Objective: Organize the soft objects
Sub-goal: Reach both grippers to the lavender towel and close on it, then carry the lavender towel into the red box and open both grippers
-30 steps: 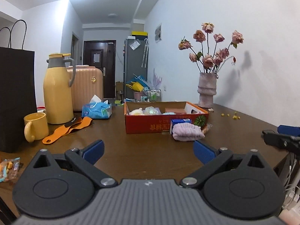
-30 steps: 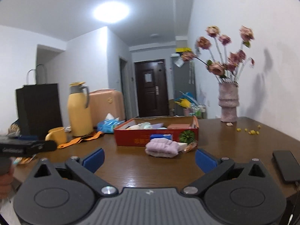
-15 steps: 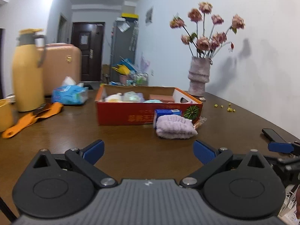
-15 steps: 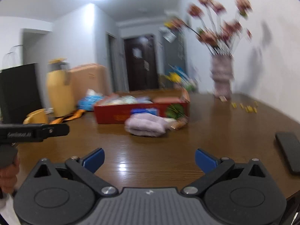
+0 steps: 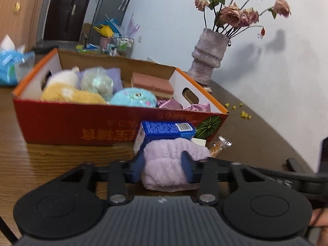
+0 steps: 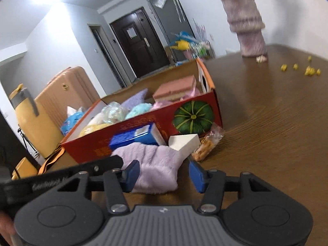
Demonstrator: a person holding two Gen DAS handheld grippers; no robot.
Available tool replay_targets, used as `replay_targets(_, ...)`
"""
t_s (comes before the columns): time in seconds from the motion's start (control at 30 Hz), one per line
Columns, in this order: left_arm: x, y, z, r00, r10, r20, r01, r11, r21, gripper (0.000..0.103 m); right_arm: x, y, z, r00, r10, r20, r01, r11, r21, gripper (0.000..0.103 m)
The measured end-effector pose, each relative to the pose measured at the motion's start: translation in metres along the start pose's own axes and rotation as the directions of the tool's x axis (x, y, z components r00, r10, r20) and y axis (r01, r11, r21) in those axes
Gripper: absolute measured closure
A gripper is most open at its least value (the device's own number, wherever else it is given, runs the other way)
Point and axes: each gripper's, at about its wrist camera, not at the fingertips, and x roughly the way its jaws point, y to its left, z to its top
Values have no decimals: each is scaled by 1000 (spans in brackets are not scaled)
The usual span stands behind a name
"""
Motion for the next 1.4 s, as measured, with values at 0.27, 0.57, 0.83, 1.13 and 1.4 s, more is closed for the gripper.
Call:
replay_targets(0.27,-16,-2,-8,999,-9,-35,7,999,-37,80,-1,4,-8,999,37,-12,-37,999,0,82)
replay_targets(0.57,-120,-19,-85,998,-39,-58,27,982,-185,80,-93,23,-73,992,111,-64,-112,994,-6,83)
replay_targets(0.83,-169,-37,-106,1000,13,-18,-15,992,-122,51,-139,31,-101,991,132,-24,-132,991,4,74)
replay_targets(1.13,-147,-26,-112,998,-55,-43,45,977,-209,44,-129,25,-102,995,95,-31,-94,995,10,73)
replay_targets(1.4,-131,-20,-110,995,-78,-60,64,975,-211,75,-113,31,-103,995,75,-66,-78,996,-45,81)
